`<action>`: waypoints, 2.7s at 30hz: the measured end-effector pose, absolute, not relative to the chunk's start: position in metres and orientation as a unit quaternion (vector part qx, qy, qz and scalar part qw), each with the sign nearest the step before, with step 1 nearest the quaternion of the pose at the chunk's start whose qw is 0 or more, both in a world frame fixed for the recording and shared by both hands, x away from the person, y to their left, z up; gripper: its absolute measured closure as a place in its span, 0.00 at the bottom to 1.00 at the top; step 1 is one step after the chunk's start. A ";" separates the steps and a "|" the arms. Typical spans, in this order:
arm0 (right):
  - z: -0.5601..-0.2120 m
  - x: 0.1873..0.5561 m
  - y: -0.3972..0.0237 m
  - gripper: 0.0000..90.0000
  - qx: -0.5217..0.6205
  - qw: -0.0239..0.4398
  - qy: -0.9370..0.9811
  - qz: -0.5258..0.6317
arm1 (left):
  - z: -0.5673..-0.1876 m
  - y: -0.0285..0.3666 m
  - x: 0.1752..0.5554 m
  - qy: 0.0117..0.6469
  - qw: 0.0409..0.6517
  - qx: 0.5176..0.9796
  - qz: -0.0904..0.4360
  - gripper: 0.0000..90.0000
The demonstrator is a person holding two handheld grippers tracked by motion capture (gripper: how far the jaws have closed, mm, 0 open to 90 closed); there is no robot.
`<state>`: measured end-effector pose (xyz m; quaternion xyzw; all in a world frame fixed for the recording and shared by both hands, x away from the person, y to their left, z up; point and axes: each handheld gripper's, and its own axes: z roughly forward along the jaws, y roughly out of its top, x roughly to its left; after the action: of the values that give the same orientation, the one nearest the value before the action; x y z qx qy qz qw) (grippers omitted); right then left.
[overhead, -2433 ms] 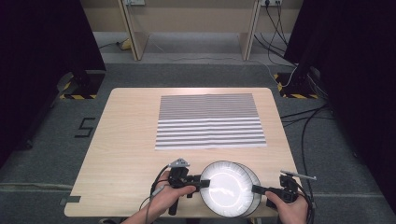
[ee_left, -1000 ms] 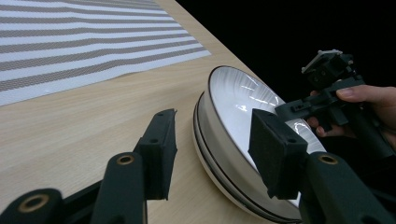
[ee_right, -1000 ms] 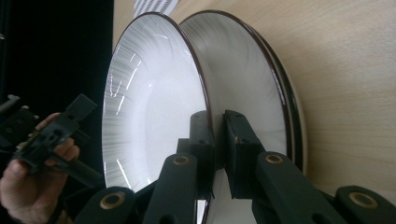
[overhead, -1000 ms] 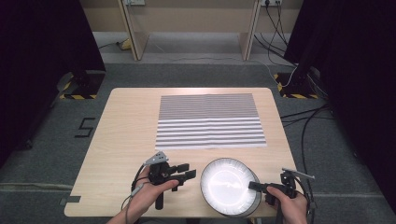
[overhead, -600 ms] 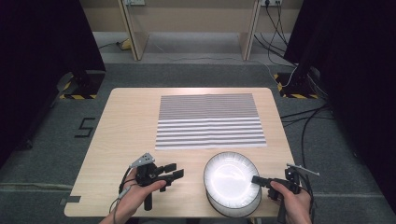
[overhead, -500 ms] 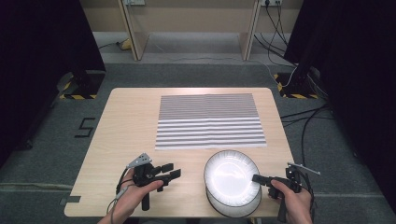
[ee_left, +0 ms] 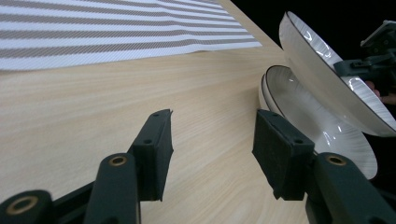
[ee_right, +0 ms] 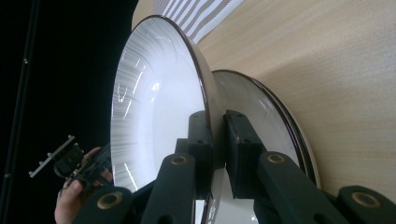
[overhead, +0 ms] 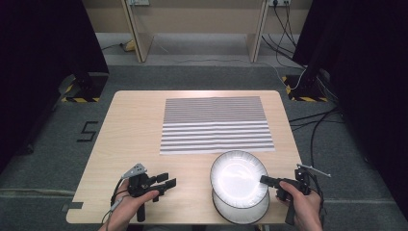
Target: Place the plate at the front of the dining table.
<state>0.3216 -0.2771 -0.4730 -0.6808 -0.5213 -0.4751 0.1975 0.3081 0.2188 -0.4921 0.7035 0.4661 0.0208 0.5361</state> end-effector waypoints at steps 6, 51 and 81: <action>-0.469 0.326 -0.277 0.91 -0.680 0.196 -0.515 -0.483 | -0.496 0.228 0.307 0.476 0.536 0.697 0.029 0.52; -0.449 0.378 -0.274 0.90 -0.689 0.181 -0.492 -0.499 | -0.504 0.229 0.305 0.481 0.528 0.699 0.043 0.48; -0.445 0.411 -0.266 0.89 -0.695 0.181 -0.489 -0.495 | -0.504 0.230 0.306 0.481 0.528 0.698 0.043 0.49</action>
<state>0.4112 -0.2656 -0.4447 -0.6951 -0.4887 -0.4954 0.1807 0.3059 0.2299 -0.5041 0.6985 0.4812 0.0427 0.5279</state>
